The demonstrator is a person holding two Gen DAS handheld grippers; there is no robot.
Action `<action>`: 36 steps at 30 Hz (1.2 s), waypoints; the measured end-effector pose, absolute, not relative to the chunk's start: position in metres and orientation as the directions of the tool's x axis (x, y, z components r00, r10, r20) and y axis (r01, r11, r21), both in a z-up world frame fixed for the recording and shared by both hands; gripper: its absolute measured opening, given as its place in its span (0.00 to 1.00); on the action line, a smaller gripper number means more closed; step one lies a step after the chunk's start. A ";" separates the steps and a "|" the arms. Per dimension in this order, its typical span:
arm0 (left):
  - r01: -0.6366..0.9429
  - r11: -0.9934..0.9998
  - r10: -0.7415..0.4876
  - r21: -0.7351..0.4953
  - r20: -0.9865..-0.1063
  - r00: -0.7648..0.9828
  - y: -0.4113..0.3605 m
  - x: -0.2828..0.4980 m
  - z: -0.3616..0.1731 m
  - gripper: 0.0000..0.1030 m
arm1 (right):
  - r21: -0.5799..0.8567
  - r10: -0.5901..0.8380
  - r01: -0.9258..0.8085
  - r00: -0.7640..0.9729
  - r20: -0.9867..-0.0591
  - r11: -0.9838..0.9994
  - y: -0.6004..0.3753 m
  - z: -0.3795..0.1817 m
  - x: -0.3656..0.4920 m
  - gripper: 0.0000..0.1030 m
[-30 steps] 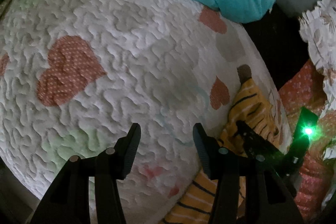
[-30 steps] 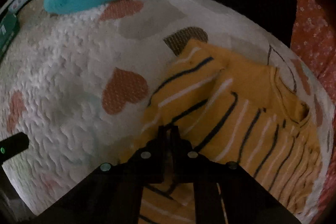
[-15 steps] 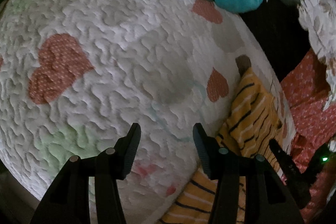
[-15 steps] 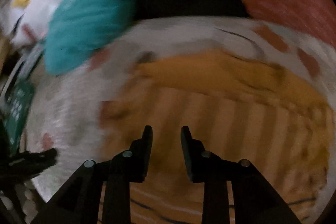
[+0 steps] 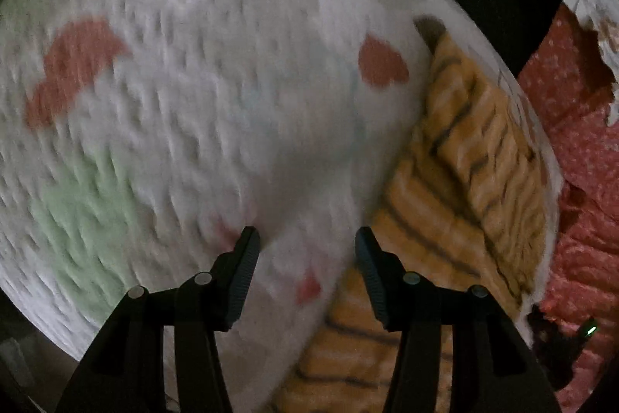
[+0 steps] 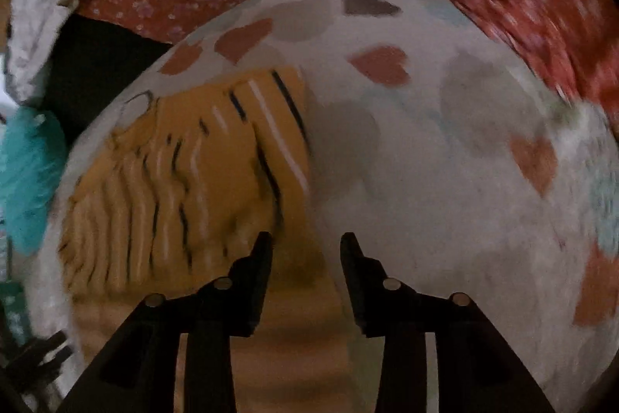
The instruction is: Fold small clothes
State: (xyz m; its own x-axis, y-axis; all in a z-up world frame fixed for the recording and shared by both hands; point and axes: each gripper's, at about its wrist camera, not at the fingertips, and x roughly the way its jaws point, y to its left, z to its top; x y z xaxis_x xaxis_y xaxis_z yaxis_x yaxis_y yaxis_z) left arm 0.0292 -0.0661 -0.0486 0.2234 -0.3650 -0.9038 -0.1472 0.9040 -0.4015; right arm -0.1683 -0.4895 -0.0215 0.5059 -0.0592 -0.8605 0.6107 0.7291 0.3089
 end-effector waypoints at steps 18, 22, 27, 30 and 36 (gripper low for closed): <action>0.005 0.886 -0.452 -0.464 -0.860 0.236 -0.070 -0.127 -0.068 0.59 | 0.763 0.417 0.455 0.648 -0.637 0.459 -0.422 -0.096 -0.306 0.51; 0.016 0.885 -0.458 -0.465 -0.866 0.199 -0.082 -0.148 -0.075 0.64 | 0.778 0.446 0.444 0.643 -0.622 0.445 -0.414 -0.099 -0.308 0.51; 0.028 0.887 -0.460 -0.461 -0.875 0.153 -0.092 -0.167 -0.084 0.70 | 0.792 0.493 0.432 0.622 -0.608 0.432 -0.395 -0.107 -0.323 0.51; 0.013 0.875 -0.482 -0.483 -0.870 0.107 -0.094 -0.172 -0.090 0.70 | 0.781 0.501 0.426 0.602 -0.622 0.457 -0.387 -0.109 -0.328 0.51; 0.036 0.876 -0.481 -0.480 -0.876 0.032 -0.106 -0.185 -0.094 0.09 | 0.668 0.449 0.431 0.508 -0.735 0.606 -0.352 -0.108 -0.328 0.24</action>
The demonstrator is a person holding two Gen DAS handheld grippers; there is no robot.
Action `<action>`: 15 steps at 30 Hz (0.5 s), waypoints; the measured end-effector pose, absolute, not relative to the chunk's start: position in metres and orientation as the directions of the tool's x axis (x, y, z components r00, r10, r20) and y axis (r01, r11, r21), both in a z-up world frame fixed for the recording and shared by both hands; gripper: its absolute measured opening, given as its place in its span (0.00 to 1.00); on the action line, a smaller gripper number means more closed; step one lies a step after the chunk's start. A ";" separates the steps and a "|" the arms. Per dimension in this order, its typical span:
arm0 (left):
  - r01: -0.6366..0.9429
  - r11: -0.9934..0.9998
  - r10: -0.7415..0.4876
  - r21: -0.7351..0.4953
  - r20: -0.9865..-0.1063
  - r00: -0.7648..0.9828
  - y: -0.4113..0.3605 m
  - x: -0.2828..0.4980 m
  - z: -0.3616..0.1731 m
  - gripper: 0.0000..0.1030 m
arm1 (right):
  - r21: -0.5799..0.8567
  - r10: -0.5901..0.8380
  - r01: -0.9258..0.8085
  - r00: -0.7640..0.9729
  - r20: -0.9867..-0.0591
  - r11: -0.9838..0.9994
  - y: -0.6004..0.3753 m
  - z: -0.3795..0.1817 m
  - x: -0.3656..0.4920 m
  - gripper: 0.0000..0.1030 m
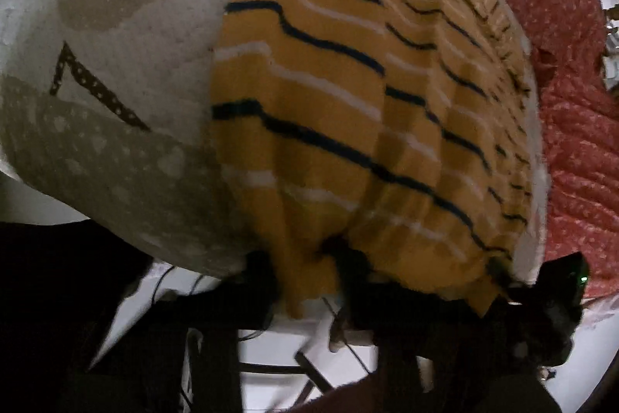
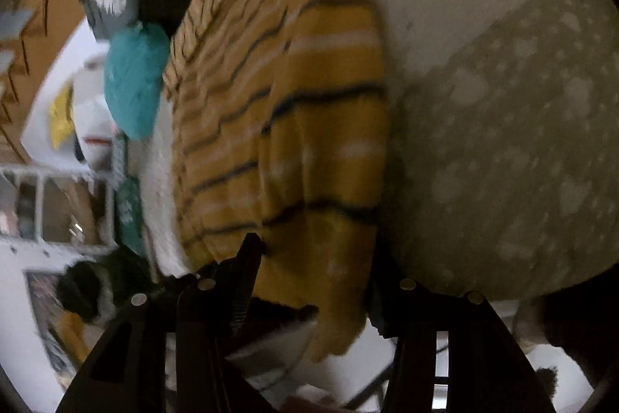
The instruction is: Fold small clothes
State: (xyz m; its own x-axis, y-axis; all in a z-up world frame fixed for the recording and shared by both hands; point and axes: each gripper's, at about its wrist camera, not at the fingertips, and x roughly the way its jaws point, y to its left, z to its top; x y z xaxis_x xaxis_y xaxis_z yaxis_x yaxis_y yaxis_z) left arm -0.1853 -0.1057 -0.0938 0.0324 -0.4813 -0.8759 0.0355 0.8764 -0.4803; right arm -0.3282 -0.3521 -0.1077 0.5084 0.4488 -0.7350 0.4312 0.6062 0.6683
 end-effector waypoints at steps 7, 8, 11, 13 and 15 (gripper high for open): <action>-0.042 0.858 -0.509 -0.512 -0.858 0.067 -0.086 -0.202 -0.066 0.08 | 0.674 0.440 0.411 0.531 -0.724 0.614 -0.352 -0.082 -0.344 0.09; -0.040 0.857 -0.511 -0.514 -0.857 0.071 -0.085 -0.203 -0.062 0.08 | 0.681 0.447 0.407 0.534 -0.718 0.609 -0.353 -0.078 -0.350 0.08; -0.032 0.846 -0.528 -0.532 -0.845 0.079 -0.080 -0.218 -0.043 0.08 | 0.692 0.457 0.403 0.538 -0.708 0.598 -0.354 -0.066 -0.364 0.06; -0.025 0.838 -0.542 -0.544 -0.838 0.071 -0.075 -0.233 -0.035 0.01 | 0.698 0.465 0.406 0.536 -0.704 0.589 -0.355 -0.060 -0.378 0.05; -0.019 0.833 -0.551 -0.553 -0.832 0.061 -0.069 -0.247 -0.033 0.00 | 0.698 0.467 0.406 0.533 -0.705 0.590 -0.359 -0.060 -0.395 0.05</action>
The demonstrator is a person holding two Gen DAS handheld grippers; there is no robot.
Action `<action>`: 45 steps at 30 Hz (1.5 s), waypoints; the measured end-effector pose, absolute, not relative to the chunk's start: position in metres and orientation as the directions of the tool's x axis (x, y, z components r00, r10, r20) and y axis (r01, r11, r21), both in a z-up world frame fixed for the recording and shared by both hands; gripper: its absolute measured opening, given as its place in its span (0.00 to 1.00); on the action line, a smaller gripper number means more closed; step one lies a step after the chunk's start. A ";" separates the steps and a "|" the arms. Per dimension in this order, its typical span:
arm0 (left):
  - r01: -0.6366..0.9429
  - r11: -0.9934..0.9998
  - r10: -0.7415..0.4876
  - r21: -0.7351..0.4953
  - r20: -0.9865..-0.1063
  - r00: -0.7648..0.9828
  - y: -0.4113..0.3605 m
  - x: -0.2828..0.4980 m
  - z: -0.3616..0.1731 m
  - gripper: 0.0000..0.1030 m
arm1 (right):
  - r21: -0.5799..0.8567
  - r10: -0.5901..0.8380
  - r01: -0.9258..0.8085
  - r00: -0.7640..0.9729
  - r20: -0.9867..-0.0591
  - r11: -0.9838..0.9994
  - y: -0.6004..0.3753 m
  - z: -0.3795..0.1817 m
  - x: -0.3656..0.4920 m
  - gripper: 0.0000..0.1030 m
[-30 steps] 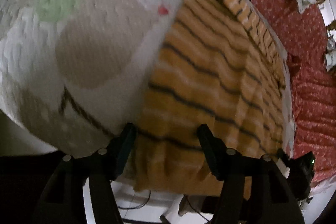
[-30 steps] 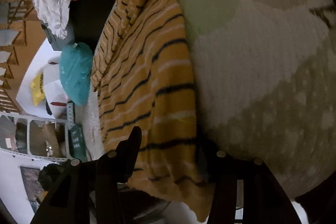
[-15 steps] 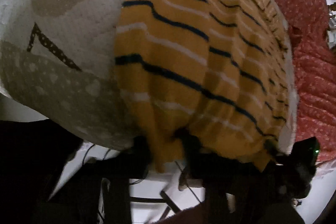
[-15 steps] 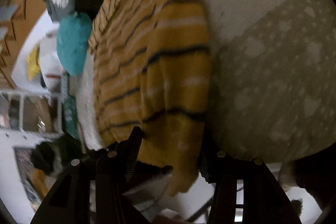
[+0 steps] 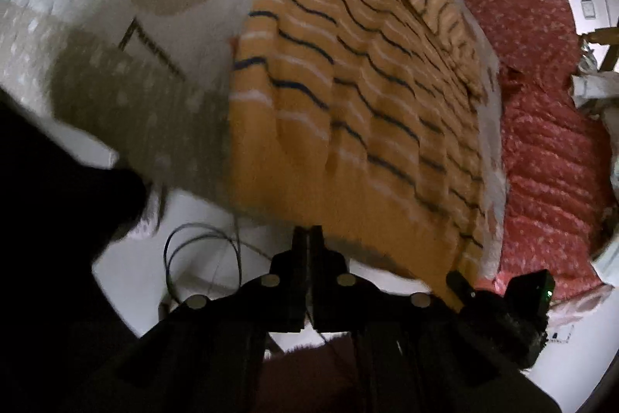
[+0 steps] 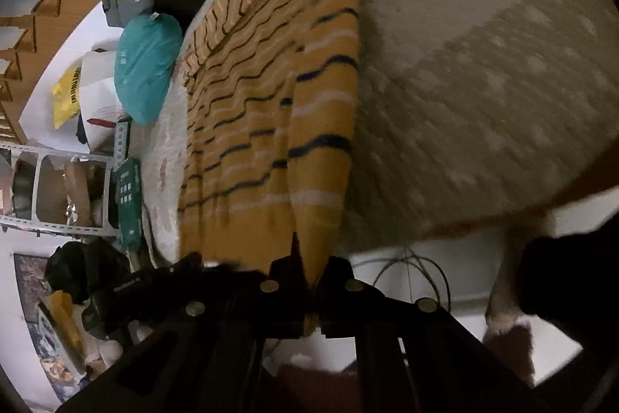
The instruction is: Fold small clothes
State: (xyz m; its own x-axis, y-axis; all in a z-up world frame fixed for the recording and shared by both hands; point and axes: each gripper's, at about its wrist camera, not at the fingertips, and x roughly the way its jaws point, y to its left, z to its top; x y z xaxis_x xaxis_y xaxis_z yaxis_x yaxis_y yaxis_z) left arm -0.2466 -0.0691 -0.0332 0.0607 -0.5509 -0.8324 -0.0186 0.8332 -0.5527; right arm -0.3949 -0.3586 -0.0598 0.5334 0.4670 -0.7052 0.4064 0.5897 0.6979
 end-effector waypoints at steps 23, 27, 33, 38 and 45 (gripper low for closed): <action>0.052 0.885 -0.465 -0.463 -0.872 0.151 -0.095 -0.155 -0.068 0.52 | 0.630 0.362 0.480 0.537 -0.761 0.611 -0.400 -0.075 -0.349 0.46; 0.100 0.887 -0.460 -0.450 -0.878 0.133 -0.110 -0.159 -0.069 0.31 | 0.652 0.380 0.482 0.547 -0.746 0.585 -0.385 -0.087 -0.339 0.52; 0.079 0.899 -0.439 -0.431 -0.888 0.140 -0.101 -0.168 -0.060 0.08 | 0.612 0.358 0.455 0.527 -0.771 0.647 -0.357 -0.088 -0.331 0.09; 0.104 0.914 -0.405 -0.392 -0.899 0.166 -0.104 -0.180 -0.038 0.08 | 0.612 0.375 0.440 0.513 -0.772 0.657 -0.359 -0.084 -0.336 0.06; 0.128 0.903 -0.428 -0.411 -0.887 0.171 -0.094 -0.206 -0.012 0.08 | 0.627 0.398 0.432 0.510 -0.763 0.648 -0.369 -0.069 -0.375 0.05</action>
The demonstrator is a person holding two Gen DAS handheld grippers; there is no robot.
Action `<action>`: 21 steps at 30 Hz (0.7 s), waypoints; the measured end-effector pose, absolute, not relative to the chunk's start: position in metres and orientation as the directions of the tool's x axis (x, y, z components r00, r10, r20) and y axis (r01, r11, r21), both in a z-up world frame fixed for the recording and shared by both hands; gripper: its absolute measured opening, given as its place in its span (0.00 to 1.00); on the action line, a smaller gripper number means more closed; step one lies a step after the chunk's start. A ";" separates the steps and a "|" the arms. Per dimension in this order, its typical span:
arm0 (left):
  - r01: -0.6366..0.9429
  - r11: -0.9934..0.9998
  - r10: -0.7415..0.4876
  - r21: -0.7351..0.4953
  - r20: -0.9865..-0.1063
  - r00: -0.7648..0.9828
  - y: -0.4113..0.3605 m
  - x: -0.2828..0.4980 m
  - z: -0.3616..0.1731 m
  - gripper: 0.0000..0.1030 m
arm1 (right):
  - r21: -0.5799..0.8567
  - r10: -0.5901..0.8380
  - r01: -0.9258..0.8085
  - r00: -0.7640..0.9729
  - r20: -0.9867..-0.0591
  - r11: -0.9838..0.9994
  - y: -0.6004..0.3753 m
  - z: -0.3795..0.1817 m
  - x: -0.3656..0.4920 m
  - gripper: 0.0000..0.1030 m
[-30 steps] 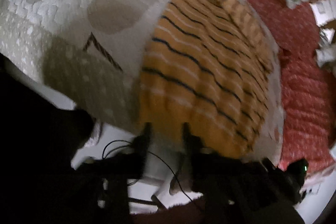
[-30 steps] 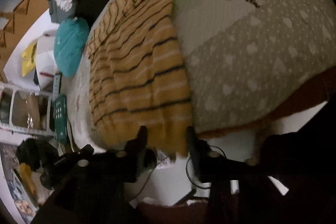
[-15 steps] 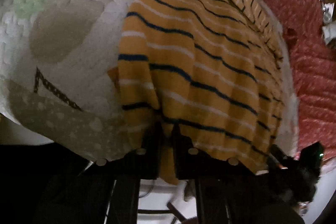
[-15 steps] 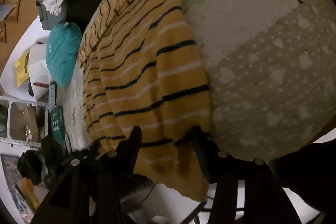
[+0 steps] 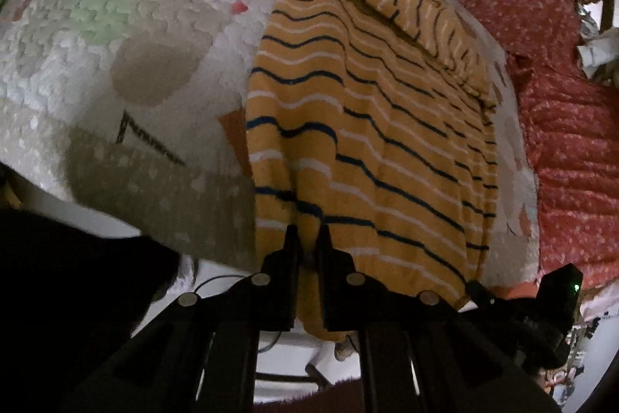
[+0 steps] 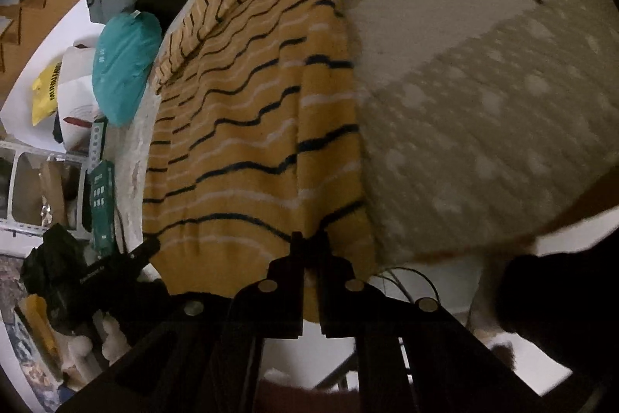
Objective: Fold small clothes
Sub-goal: 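Fold the held hem toward the collar with both tools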
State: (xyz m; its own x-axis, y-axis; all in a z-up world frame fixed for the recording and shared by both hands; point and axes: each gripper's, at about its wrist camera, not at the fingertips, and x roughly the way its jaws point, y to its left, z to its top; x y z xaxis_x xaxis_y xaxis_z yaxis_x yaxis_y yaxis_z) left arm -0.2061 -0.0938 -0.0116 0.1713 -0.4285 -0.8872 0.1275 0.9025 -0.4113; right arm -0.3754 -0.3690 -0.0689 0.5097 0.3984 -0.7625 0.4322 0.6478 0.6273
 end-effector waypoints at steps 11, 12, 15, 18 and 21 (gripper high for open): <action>0.138 0.858 -0.513 -0.495 -0.841 0.172 -0.102 -0.180 0.015 0.08 | 0.757 0.470 0.358 0.616 -0.632 0.547 -0.397 -0.024 -0.349 0.05; 0.137 0.852 -0.524 -0.506 -0.833 0.177 -0.105 -0.171 0.020 0.08 | 0.763 0.474 0.339 0.626 -0.619 0.550 -0.400 -0.014 -0.335 0.05; 0.128 0.838 -0.546 -0.531 -0.816 0.190 -0.117 -0.136 0.033 0.08 | 0.769 0.465 0.311 0.650 -0.600 0.558 -0.404 0.005 -0.300 0.05; 0.133 0.845 -0.534 -0.517 -0.820 0.207 -0.139 -0.090 0.042 0.08 | 0.756 0.430 0.303 0.674 -0.601 0.581 -0.419 0.020 -0.256 0.05; 0.121 0.860 -0.511 -0.496 -0.831 0.220 -0.159 -0.038 0.043 0.08 | 0.747 0.393 0.333 0.689 -0.609 0.575 -0.443 0.021 -0.209 0.05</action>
